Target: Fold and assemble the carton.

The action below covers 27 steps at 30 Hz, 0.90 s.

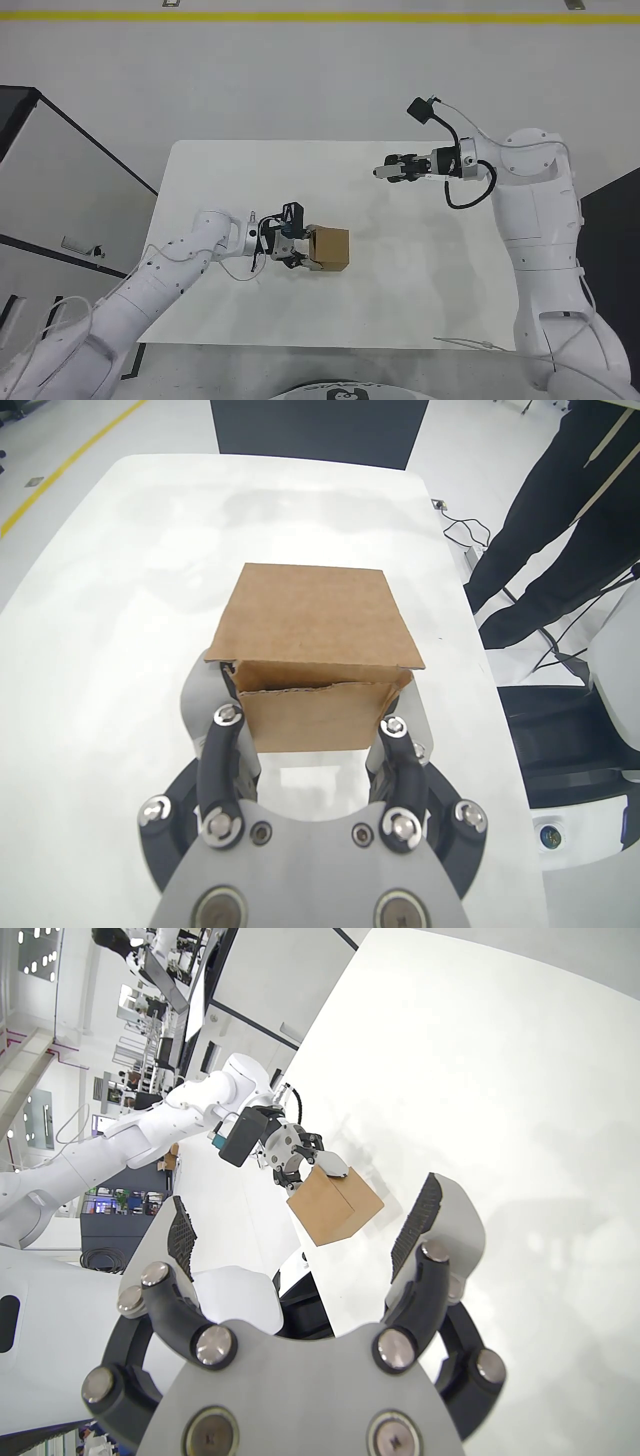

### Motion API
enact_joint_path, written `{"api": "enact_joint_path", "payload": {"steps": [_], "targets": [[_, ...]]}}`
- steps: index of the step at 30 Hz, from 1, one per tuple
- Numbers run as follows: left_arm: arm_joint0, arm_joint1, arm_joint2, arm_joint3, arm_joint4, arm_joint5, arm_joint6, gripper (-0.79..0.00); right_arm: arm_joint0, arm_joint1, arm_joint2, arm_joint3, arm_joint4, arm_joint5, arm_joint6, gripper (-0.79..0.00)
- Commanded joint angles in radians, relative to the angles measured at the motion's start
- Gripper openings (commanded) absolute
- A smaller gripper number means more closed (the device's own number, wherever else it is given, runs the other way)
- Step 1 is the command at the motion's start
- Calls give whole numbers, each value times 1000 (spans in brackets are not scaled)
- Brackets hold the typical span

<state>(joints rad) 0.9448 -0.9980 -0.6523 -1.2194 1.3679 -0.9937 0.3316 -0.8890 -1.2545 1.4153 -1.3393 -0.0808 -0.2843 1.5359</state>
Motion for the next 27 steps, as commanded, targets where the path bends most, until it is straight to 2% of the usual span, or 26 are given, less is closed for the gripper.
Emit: {"api": "enact_joint_path", "payload": {"steps": [1,10,19,27], "targets": [[0,0,0,0,-6,0,-5,-785,0,0,0,0,0,0,0,0],[12,-5,12,-3,34,27,0,-785,0,0,0,0,0,0,0,0],[-26,-53,78,129,110,43,194,-785,0,0,0,0,0,0,0,0],[-9,-55,72,128,81,64,185,-785,0,0,0,0,0,0,0,0]]}}
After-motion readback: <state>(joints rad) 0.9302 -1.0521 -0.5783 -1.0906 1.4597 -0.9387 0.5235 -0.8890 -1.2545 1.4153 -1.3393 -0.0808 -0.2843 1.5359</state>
